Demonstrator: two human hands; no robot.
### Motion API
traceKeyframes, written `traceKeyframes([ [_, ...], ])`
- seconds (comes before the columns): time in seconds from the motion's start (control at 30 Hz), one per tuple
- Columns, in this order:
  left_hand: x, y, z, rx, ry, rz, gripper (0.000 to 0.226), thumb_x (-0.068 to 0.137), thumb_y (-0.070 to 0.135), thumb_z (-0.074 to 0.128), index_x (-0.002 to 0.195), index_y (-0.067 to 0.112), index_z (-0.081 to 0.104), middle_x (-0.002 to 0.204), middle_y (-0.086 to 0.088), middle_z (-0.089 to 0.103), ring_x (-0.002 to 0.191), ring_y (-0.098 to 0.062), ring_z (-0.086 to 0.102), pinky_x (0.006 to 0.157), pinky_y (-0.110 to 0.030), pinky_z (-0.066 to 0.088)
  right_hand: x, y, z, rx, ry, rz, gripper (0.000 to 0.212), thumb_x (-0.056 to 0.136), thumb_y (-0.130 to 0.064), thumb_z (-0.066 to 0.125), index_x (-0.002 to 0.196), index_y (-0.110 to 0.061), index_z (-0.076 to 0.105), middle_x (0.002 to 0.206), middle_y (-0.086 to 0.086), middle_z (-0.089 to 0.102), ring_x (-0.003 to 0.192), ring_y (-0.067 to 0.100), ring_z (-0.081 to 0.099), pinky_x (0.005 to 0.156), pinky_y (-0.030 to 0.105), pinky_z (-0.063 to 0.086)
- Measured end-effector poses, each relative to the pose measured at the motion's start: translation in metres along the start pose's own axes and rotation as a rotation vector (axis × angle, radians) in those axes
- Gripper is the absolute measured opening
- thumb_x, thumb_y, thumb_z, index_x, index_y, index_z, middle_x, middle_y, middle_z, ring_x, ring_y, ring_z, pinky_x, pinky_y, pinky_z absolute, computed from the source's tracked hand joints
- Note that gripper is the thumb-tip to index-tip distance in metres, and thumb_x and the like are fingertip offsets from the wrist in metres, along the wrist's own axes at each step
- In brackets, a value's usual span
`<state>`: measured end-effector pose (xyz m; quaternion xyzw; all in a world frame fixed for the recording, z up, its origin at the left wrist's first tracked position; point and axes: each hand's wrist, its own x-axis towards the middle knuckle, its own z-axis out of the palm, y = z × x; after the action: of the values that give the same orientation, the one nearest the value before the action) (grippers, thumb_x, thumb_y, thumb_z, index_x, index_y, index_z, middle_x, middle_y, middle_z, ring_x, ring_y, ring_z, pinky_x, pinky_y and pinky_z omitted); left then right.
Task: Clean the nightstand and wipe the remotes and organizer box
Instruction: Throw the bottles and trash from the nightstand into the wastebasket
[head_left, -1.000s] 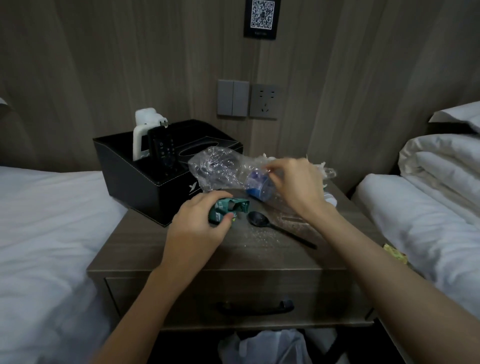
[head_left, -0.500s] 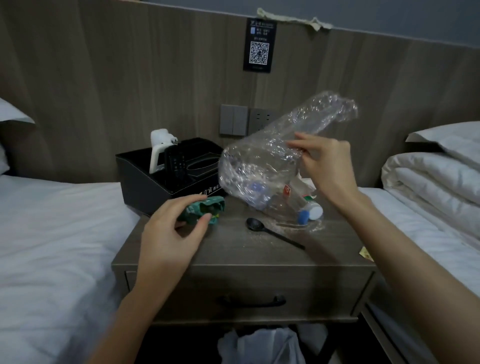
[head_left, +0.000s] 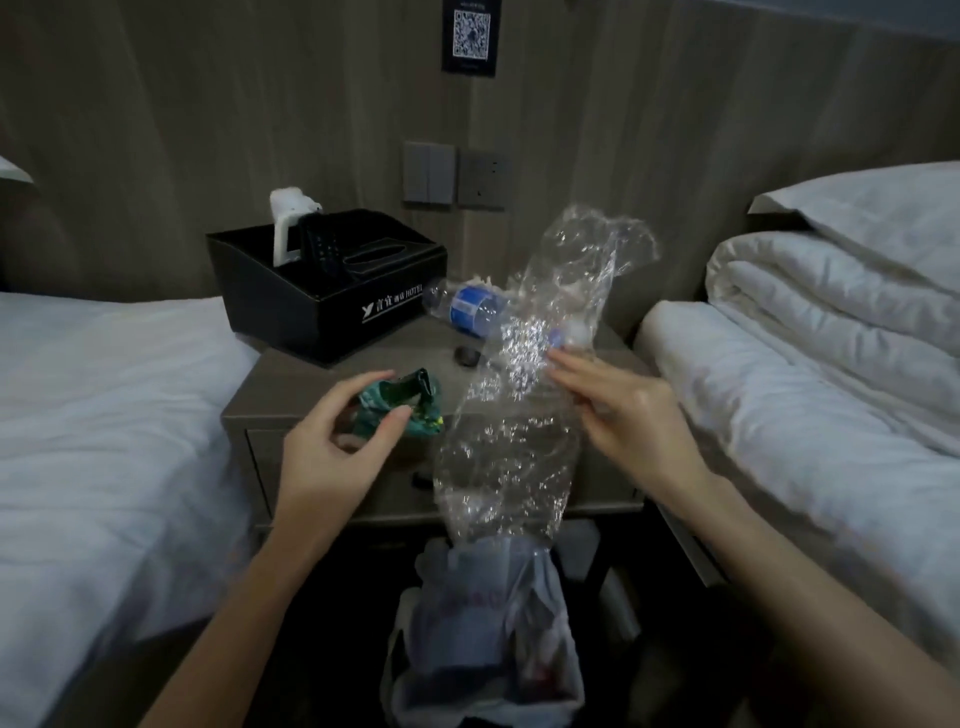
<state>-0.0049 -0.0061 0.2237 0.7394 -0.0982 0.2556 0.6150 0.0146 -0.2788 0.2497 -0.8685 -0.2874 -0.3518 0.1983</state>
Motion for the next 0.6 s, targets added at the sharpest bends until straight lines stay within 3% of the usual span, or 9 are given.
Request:
traceKeyframes([
  [0.1, -0.015, -0.008, -0.002, 0.012, -0.038, -0.022, 0.029, 0.083, 0.017, 0.073, 0.099, 0.04, 0.067, 0.096, 0.014, 0.071, 0.083, -0.007, 0.066, 0.063, -0.019, 0.054, -0.034, -0.006, 0.012, 0.021, -0.151, 0.005, 0.058, 0.075, 0.015, 0.057, 0.128, -0.009, 0.062, 0.137, 0.0, 0.056, 0.128, 0.012, 0.052, 0.11, 0.029, 0.039],
  [0.17, -0.024, -0.018, 0.0, 0.033, -0.088, -0.073, 0.028, 0.082, 0.016, 0.075, 0.096, 0.039, 0.068, 0.091, 0.02, 0.072, 0.087, -0.001, 0.068, 0.073, -0.018, 0.055, -0.053, -0.01, 0.019, 0.047, -0.278, 0.036, 0.063, 0.076, 0.014, 0.052, 0.133, -0.011, 0.058, 0.143, -0.003, 0.05, 0.135, 0.011, 0.044, 0.113, 0.03, 0.035],
  [0.33, -0.043, -0.054, 0.011, 0.302, -0.296, -0.148, 0.027, 0.079, 0.026, 0.077, 0.094, 0.044, 0.063, 0.093, 0.022, 0.069, 0.09, 0.002, 0.064, 0.085, -0.022, 0.052, -0.085, -0.016, 0.037, 0.082, -0.486, 0.119, 0.057, 0.086, -0.014, 0.041, 0.143, -0.015, 0.046, 0.15, -0.011, 0.036, 0.142, -0.002, 0.022, 0.117, 0.019, 0.021],
  [0.47, -0.056, -0.078, 0.031, 0.471, -0.549, -0.245, 0.027, 0.083, 0.036, 0.071, 0.11, 0.034, 0.064, 0.106, 0.013, 0.067, 0.102, -0.008, 0.063, 0.088, -0.028, 0.051, -0.112, -0.005, 0.066, 0.064, -0.561, 0.041, 0.056, 0.086, 0.007, 0.053, 0.139, -0.013, 0.052, 0.146, -0.003, 0.046, 0.137, 0.004, 0.034, 0.114, 0.021, 0.029],
  [0.6, -0.069, -0.1, 0.055, 0.632, -0.706, -0.363, 0.037, 0.087, 0.041, 0.065, 0.122, 0.029, 0.059, 0.119, 0.008, 0.064, 0.11, -0.013, 0.06, 0.089, -0.028, 0.049, -0.135, 0.004, 0.096, 0.082, -0.638, 0.028, 0.059, 0.083, 0.013, 0.056, 0.136, -0.012, 0.054, 0.143, 0.001, 0.051, 0.136, 0.015, 0.043, 0.112, 0.025, 0.033],
])
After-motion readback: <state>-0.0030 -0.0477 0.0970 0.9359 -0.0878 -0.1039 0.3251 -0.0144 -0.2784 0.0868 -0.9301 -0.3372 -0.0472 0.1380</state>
